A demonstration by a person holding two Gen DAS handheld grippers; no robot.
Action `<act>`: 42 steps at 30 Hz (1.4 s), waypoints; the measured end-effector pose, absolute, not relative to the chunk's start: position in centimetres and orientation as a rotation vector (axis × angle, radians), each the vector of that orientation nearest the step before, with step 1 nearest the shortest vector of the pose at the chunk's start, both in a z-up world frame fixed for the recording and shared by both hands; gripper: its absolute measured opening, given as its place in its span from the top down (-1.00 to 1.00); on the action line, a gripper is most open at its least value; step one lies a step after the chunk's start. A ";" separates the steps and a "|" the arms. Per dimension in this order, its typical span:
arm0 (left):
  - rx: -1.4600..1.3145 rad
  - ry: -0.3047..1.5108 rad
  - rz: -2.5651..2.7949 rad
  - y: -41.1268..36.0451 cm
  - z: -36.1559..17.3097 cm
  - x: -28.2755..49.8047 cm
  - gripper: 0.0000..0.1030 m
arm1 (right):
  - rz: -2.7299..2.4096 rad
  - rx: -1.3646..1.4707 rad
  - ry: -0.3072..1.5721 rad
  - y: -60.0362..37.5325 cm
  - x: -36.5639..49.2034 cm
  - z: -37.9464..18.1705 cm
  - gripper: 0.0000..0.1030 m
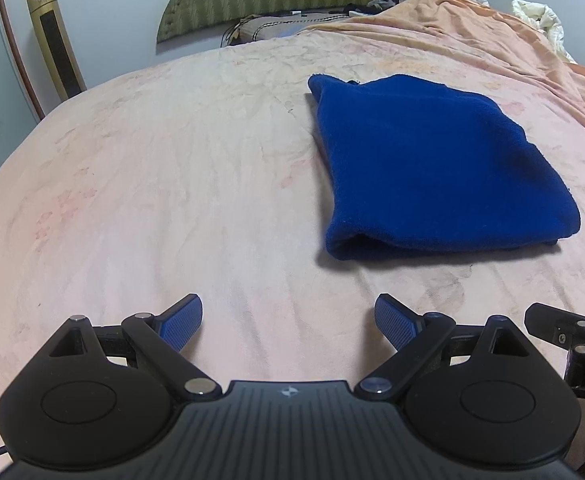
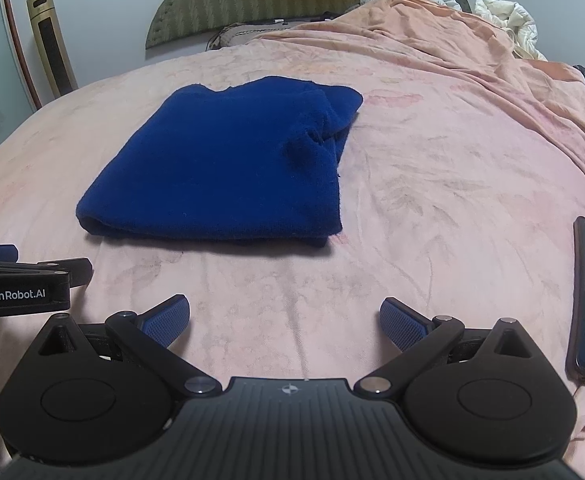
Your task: Fold small clothes
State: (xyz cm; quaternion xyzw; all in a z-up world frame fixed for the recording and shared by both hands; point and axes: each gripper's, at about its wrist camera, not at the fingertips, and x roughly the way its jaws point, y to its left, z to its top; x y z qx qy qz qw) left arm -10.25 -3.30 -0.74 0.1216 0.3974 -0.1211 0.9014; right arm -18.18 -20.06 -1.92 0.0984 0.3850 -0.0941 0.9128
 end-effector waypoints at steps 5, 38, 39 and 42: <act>0.245 0.824 -0.250 -3.1 -0.7 -10.3 -0.83 | -0.186 0.192 0.795 -19.8 -18.1 -1.9 -0.99; 0.252 0.819 -0.242 -3.4 -0.8 -10.7 -0.83 | -0.195 0.182 0.793 -19.4 -18.4 -1.7 -0.99; 0.254 0.817 -0.241 -3.4 -0.8 -10.7 -0.83 | -0.197 0.182 0.792 -19.4 -18.4 -1.7 -0.99; 0.258 0.818 -0.245 -3.5 -0.8 -10.8 -0.83 | -0.203 0.181 0.790 -19.4 -18.4 -1.6 -0.99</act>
